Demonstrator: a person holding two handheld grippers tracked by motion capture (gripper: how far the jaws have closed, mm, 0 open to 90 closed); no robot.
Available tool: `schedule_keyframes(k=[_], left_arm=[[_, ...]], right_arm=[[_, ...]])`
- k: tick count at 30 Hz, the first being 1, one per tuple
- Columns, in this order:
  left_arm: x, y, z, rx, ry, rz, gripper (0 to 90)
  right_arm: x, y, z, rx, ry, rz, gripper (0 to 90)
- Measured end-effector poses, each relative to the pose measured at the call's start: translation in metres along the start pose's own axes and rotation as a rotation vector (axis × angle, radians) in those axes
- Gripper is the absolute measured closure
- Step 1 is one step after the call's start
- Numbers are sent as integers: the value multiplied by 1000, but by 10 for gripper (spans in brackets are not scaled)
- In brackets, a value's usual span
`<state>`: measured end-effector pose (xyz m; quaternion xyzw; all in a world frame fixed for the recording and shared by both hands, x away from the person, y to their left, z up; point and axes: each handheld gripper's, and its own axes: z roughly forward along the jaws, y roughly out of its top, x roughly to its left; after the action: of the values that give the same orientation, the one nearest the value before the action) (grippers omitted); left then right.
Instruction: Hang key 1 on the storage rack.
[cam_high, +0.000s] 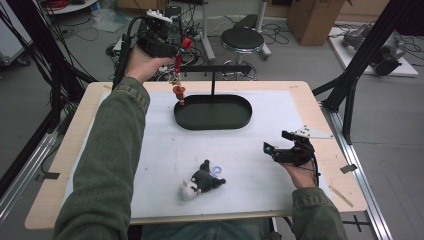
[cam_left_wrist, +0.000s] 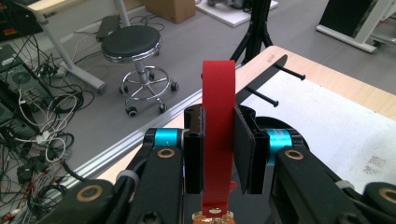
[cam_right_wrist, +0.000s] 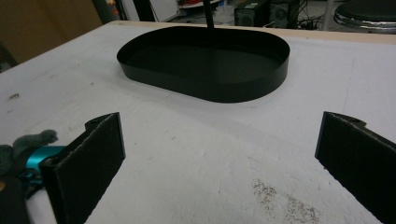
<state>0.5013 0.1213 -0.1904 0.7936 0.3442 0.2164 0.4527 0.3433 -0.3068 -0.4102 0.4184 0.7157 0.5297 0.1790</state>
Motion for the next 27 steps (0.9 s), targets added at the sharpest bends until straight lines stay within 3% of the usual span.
schedule_keyframes(k=[7, 12, 16, 27], left_arm=[[-4, -1, 21, 57, 20, 28, 747], [-7, -1, 30, 28, 26, 33, 747], [-4, 0, 35, 33, 41, 7, 747], [-2, 3, 48, 24, 80, 3, 747]], right_arm=[[-1, 0, 0, -1, 4, -3, 6], [-2, 0, 3, 9, 6, -11, 6], [-3, 0, 3, 7, 7, -6, 6], [-3, -1, 3, 12, 12, -12, 6]])
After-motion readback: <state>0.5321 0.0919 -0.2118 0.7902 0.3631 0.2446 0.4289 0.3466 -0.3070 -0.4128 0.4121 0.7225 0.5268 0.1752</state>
